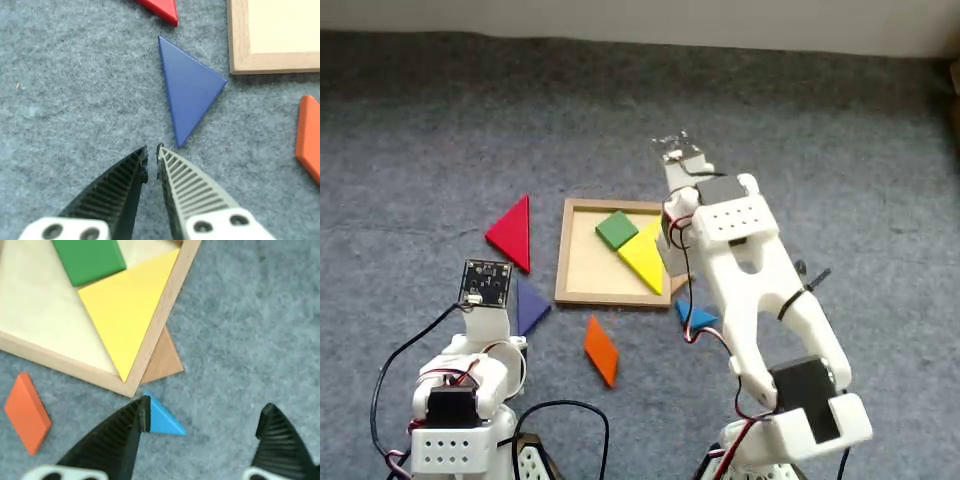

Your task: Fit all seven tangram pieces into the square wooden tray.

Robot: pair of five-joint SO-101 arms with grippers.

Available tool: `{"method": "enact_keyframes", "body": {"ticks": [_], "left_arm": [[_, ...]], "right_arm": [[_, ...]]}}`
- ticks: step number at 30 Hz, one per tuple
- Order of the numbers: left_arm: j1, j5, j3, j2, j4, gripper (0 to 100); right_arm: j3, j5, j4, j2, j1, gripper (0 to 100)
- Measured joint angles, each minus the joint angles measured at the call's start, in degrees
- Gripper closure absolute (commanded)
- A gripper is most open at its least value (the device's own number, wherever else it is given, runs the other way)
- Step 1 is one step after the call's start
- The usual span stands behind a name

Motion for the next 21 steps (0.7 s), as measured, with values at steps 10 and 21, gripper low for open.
{"method": "enact_keyframes", "body": {"ticks": [10,21], "left_arm": [[0.0,0.0,0.0,0.0,0.0,95],[0.0,0.0,0.0,0.0,0.0,95]], "right_arm": [[21.98,6.33,-10.99,-10.55,-2.11,67.3],[31.38,9.58,-21.27,-10.64,-4.75,67.3]]}}
